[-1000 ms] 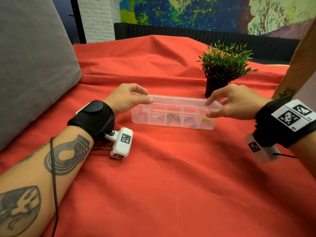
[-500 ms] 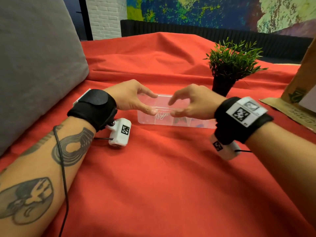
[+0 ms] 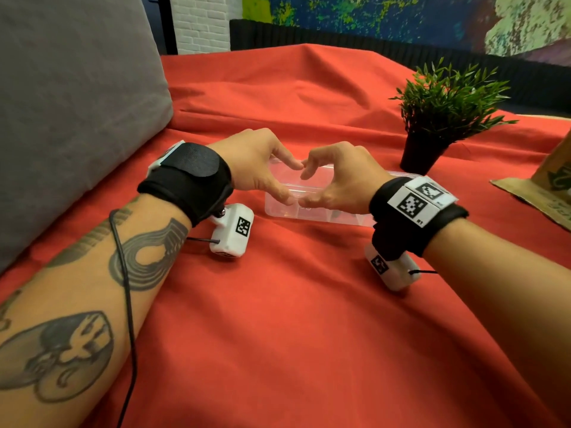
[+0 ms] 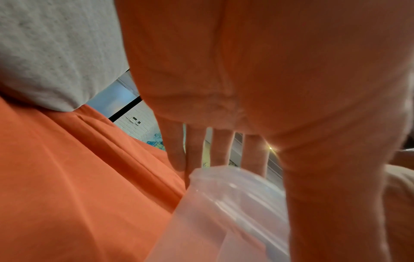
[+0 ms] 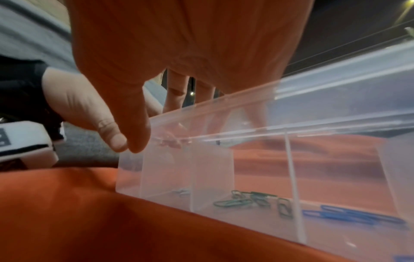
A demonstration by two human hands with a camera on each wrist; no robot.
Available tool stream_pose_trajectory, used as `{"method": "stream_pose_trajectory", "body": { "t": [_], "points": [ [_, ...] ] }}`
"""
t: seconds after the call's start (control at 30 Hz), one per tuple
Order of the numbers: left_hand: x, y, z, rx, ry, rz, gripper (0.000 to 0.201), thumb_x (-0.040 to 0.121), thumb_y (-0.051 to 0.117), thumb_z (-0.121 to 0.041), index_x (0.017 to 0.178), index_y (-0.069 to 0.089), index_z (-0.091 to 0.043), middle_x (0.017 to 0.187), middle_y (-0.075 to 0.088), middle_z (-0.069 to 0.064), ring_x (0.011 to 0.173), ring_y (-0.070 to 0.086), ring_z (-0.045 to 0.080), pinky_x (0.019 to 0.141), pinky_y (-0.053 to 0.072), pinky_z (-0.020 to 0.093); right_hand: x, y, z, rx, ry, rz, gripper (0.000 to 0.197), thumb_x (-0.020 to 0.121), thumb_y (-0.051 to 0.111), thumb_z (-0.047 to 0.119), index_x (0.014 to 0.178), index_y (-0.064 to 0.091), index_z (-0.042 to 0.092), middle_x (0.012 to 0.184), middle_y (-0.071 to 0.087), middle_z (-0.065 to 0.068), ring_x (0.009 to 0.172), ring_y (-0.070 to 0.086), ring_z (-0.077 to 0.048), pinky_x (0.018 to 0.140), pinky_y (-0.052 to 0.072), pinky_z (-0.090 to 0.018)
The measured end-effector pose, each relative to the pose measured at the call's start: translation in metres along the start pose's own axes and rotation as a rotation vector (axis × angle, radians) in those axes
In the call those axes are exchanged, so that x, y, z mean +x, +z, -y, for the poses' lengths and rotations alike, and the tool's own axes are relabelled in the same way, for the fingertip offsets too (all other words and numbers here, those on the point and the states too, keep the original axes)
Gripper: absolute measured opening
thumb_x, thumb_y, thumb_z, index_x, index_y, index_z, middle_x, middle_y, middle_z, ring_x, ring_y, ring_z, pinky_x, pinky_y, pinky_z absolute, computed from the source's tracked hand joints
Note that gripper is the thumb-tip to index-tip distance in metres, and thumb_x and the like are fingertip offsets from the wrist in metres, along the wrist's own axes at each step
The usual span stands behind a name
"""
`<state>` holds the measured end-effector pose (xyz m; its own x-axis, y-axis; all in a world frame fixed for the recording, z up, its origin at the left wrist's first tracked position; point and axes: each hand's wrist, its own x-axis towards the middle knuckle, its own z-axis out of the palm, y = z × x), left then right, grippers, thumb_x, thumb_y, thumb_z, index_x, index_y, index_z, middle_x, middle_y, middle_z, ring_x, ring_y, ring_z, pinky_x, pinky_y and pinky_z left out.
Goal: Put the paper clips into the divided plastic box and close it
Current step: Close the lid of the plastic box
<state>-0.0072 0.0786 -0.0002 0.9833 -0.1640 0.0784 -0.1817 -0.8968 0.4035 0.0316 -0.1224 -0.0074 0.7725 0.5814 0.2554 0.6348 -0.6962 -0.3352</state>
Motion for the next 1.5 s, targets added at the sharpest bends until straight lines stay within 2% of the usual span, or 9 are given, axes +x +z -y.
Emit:
{"method": "stream_pose_trajectory", "body": {
  "t": [0.23, 0.4, 0.6, 0.77, 0.87, 1.1, 1.17, 1.33, 1.5],
  "points": [
    [-0.002, -0.002, -0.009, 0.019, 0.002, -0.007, 0.075, 0.051, 0.089, -0.057, 0.121, 0.067, -0.043, 0.13, 0.064, -0.008, 0.125, 0.055, 0.011, 0.105, 0.043, 0.035, -0.008, -0.02, -0.012, 0.106, 0.031, 0.073, 0.044, 0.059, 0.09, 0.047, 0.098, 0.077, 0.032, 0.112, 0.074, 0.005, 0.114, 0.066, -0.012, 0.1, 0.053, -0.037],
    [0.0, -0.002, -0.023, 0.032, 0.002, 0.033, 0.076, 0.05, 0.081, -0.069, 0.12, 0.066, -0.042, 0.138, 0.057, -0.01, 0.13, 0.05, 0.013, 0.111, 0.037, 0.037, -0.036, -0.075, -0.072, 0.269, 0.177, -0.119, 0.029, 0.075, 0.086, 0.024, 0.102, 0.079, 0.016, 0.1, 0.077, 0.001, 0.1, 0.072, -0.014, 0.102, 0.054, -0.038],
    [0.015, 0.01, -0.09, 0.128, 0.111, 0.087, 0.07, 0.068, 0.073, -0.069, 0.129, 0.061, -0.037, 0.142, 0.055, -0.009, 0.13, 0.049, 0.015, 0.109, 0.038, 0.035, -0.076, -0.094, -0.122, 0.206, 0.354, 0.113, 0.036, 0.072, 0.088, 0.02, 0.107, 0.079, 0.023, 0.128, 0.067, 0.01, 0.12, 0.063, -0.014, 0.114, 0.043, -0.038],
    [0.041, 0.039, -0.139, 0.239, 0.147, 0.217, 0.086, 0.08, 0.065, -0.064, 0.153, 0.033, -0.032, 0.156, 0.04, -0.003, 0.14, 0.04, 0.02, 0.11, 0.031, 0.03, -0.075, -0.085, -0.127, 0.249, 0.31, 0.063, 0.036, 0.069, 0.091, 0.017, 0.103, 0.078, 0.016, 0.135, 0.064, 0.003, 0.122, 0.062, -0.015, 0.113, 0.044, -0.037],
    [0.052, 0.05, -0.149, 0.269, 0.153, 0.196, 0.082, 0.085, 0.058, -0.064, 0.155, 0.03, -0.031, 0.154, 0.043, 0.0, 0.138, 0.042, 0.023, 0.104, 0.033, 0.029, -0.074, -0.08, -0.127, 0.209, 0.26, 0.068, 0.035, 0.072, 0.089, 0.014, 0.103, 0.075, 0.013, 0.131, 0.067, -0.001, 0.121, 0.061, -0.014, 0.102, 0.045, -0.024],
    [0.063, 0.064, -0.148, 0.355, 0.148, 0.152, 0.082, 0.08, 0.051, -0.076, 0.149, 0.038, -0.033, 0.142, 0.054, 0.005, 0.126, 0.051, 0.029, 0.098, 0.041, 0.036, -0.075, -0.073, -0.13, 0.17, 0.225, 0.03, 0.03, 0.072, 0.09, 0.015, 0.097, 0.073, 0.015, 0.076, 0.056, 0.022, 0.116, 0.063, -0.005, 0.066, 0.037, 0.001],
    [0.065, 0.064, -0.147, 0.383, 0.154, 0.137, 0.081, 0.079, 0.051, -0.077, 0.147, 0.04, -0.033, 0.139, 0.057, 0.005, 0.123, 0.053, 0.029, 0.096, 0.043, 0.036, -0.074, -0.073, -0.13, 0.157, 0.233, 0.035, 0.03, 0.071, 0.09, 0.018, 0.096, 0.073, 0.016, 0.084, 0.062, 0.017, 0.117, 0.063, -0.004, 0.071, 0.039, -0.002],
    [0.07, 0.068, -0.144, 0.446, 0.172, 0.113, 0.078, 0.08, 0.053, -0.075, 0.145, 0.041, -0.033, 0.131, 0.057, 0.008, 0.117, 0.055, 0.032, 0.094, 0.045, 0.04, -0.073, -0.068, -0.132, 0.087, 0.258, -0.009, 0.029, 0.065, 0.092, 0.032, 0.082, 0.068, 0.032, 0.114, 0.072, 0.007, 0.12, 0.065, -0.012, 0.102, 0.052, -0.038],
    [0.07, 0.074, -0.14, 0.509, 0.181, 0.109, 0.077, 0.083, 0.052, -0.071, 0.147, 0.034, -0.033, 0.134, 0.052, 0.011, 0.113, 0.056, 0.037, 0.095, 0.047, 0.046, -0.076, -0.066, -0.12, 0.0, 0.276, -0.048, 0.039, 0.066, 0.091, 0.033, 0.098, 0.071, 0.024, 0.128, 0.07, 0.003, 0.119, 0.063, -0.02, 0.101, 0.05, -0.037]
  ]
}}
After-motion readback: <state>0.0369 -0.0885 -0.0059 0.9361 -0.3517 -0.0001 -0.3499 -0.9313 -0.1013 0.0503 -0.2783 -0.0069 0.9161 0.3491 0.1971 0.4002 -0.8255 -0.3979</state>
